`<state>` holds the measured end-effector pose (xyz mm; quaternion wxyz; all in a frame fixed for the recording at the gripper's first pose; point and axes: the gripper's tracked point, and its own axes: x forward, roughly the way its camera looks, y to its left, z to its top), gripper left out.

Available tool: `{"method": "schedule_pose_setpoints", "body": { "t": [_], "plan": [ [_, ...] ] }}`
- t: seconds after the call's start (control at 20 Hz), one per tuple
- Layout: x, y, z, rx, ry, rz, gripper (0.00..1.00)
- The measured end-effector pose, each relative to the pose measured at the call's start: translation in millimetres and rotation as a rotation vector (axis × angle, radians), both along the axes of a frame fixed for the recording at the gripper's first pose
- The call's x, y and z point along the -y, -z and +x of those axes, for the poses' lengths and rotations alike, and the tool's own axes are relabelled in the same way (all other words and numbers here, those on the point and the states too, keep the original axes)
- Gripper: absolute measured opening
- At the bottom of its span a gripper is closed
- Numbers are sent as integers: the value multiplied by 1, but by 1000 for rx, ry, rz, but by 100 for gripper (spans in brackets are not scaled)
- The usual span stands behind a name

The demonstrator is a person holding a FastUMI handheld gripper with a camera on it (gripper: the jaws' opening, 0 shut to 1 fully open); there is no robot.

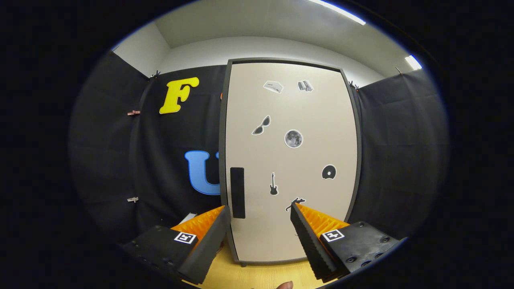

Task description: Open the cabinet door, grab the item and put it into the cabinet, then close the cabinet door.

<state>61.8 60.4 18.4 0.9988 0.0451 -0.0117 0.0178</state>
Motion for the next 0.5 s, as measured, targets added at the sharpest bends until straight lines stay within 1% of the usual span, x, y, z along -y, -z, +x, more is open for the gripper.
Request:
{"method": "schedule_pose_setpoints", "body": {
  "t": [0.15,0.5],
  "plan": [
    [-17,4,22,-10,-19,6,97],
    [-30,21,89,-23,2,-2,97]
  ]
}}
